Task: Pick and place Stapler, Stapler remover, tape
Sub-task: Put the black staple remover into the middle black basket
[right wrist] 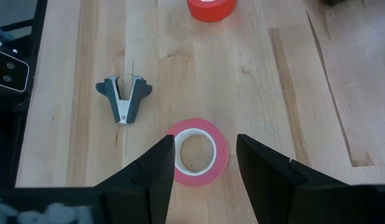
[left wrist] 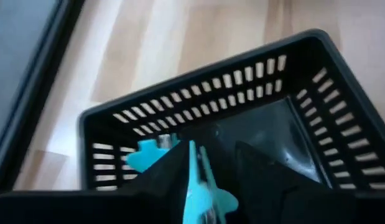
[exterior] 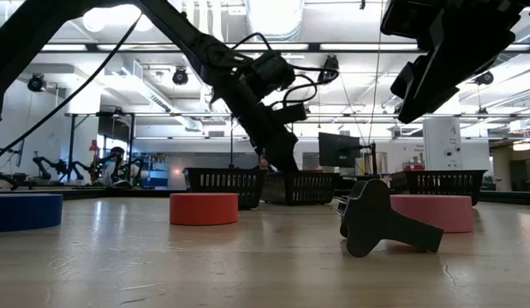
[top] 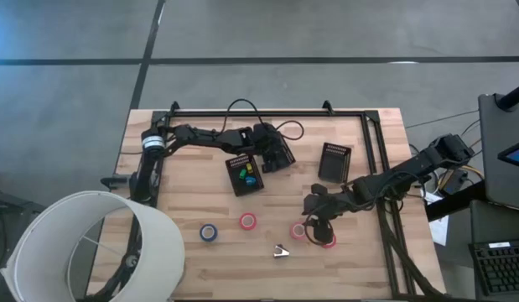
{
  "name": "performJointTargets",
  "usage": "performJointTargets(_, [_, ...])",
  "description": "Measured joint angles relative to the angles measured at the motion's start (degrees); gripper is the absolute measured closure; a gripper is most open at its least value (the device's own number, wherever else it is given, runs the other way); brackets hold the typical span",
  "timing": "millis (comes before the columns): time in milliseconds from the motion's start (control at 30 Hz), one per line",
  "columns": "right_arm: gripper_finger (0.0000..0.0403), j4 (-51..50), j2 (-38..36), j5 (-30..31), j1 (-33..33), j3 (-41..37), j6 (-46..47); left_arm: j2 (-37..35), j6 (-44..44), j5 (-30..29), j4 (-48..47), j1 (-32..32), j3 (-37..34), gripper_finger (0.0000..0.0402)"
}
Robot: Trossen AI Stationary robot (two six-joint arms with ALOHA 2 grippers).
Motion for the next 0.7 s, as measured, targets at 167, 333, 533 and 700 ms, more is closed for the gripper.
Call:
performJointTargets(167, [0.0236, 0.02, 0.0, 0.0, 0.0, 0.0, -0.04, -0.21, -0.02, -1.12, 0.25, -0.06, 0.2, 0.0242])
performJointTargets(333, [0.0236, 0.15, 0.0, 0.02, -0.04, 0.0, -0.17, -4.42, -5.05, -0.8, -5.2, -1.11, 1.51, 0.0243])
performJointTargets(533, [0.0236, 1.23, 0.0, 0.1, -0.04, 0.0, -0.17, -14.5, -8.87, 3.03, -10.03, -3.3, -1.14, 0.0257])
performJointTargets(700, [0.0236, 4.01, 0.0, 0.17, -0.04, 0.0, -0.17, -23.67, -9.81, 3.86, -6.77, -7.42, -8.6, 0.0266])
